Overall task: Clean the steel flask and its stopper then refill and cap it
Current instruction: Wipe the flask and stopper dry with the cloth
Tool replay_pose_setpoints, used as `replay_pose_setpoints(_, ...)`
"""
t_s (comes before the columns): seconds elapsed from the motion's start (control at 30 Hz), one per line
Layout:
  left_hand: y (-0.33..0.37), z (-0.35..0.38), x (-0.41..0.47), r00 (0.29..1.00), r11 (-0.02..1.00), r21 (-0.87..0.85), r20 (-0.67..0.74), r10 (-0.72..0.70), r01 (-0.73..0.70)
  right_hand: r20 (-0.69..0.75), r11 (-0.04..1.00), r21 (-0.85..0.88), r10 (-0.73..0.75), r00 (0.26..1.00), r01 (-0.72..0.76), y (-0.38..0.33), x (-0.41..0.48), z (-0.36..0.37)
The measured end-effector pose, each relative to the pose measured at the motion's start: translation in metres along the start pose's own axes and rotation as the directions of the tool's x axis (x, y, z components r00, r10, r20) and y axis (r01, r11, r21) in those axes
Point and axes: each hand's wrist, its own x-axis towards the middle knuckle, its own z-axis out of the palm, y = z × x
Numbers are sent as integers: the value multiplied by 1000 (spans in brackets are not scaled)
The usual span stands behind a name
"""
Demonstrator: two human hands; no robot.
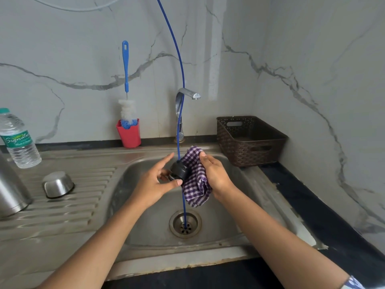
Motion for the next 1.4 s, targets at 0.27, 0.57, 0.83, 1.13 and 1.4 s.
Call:
replay_pose_setpoints(0.27,6,6,2,998,997,-57,20,-59,60,-4,1000,-14,8,1000,-8,8,3,4)
replay_pose_setpoints(0.57,8,-2,3,966,957,-196,-101,-237,214,2,989,130,76,997,-76,5,4,2)
replay_pose_setpoints(0.83,10,-11,4,903,784,-574,-168,-395,236,-128,978,167,144,981,-122,11,7,-1)
replay_pose_setpoints(1.13,17,17,-2,979,981,-193,-195,-63,25,-66,970,225,110,992,-93,29,1,23)
replay_pose_setpoints(1.4,20,17,-3,947,944,314,-262,183,-95,-92,999,8,37,995,-36,25,2,17)
